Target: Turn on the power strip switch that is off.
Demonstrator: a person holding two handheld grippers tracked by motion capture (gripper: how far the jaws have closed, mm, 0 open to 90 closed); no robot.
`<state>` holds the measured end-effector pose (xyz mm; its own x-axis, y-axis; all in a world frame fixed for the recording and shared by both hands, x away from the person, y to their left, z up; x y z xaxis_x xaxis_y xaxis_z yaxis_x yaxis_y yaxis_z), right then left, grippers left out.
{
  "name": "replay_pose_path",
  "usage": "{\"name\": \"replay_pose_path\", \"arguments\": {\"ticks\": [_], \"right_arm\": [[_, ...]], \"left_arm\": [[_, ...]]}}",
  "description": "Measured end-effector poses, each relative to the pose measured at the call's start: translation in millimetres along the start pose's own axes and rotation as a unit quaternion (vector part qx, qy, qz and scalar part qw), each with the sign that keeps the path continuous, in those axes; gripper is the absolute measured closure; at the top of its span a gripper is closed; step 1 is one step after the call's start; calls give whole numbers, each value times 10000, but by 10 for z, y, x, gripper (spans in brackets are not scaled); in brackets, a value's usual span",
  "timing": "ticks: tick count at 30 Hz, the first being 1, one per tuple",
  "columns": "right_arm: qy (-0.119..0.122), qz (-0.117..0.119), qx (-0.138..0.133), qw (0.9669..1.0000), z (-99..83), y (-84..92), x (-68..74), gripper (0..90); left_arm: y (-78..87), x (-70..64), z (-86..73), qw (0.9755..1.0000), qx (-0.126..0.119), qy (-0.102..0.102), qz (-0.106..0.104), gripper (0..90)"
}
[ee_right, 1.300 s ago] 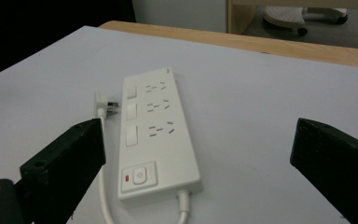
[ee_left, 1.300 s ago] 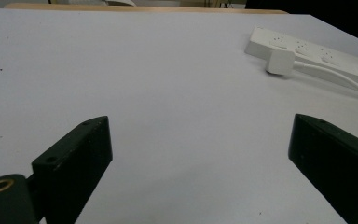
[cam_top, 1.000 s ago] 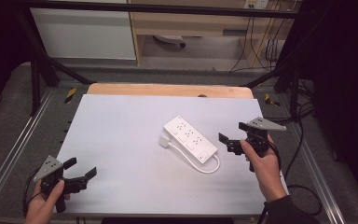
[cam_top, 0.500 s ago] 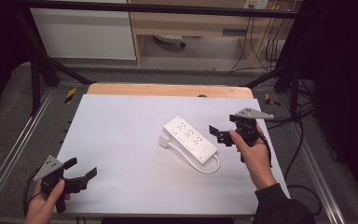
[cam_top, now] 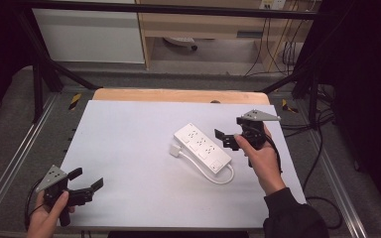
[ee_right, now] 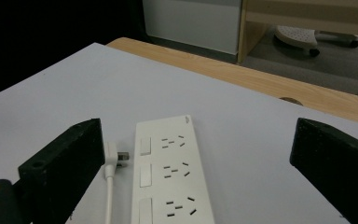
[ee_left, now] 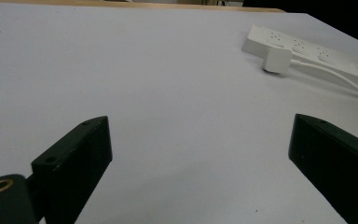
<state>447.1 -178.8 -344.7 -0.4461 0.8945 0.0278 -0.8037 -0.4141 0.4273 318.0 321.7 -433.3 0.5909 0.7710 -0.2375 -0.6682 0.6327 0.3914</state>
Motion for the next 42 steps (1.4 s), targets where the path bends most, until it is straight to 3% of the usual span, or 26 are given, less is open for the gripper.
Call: {"name": "replay_pose_path", "arguments": {"ticks": [16, 34, 42], "right_arm": [[-9, 65, -5, 10000, 75, -255, 107, 43], [-145, -60, 43, 9999, 9, -583, 153, 70], [-164, -102, 31, 9998, -20, -681, 159, 161]], "left_arm": [[-13, -6, 0, 10000, 0, -1, 9, 60], [-25, -8, -1, 10000, 19, -5, 4, 60], [-36, -12, -1, 10000, 56, -29, -4, 60]]}}
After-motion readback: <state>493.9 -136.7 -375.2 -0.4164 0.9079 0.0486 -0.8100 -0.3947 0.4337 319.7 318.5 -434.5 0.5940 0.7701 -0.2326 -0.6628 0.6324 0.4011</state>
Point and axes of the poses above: each handheld gripper's, and its own axes: y roughly backward along the jaws, z roughly out of its top, x roughly to its left, the point moved 2 cm from there along -y, roughly forward along the jaws, and after that the axes turned 10 degrees about -z, right-handed, at the moved point
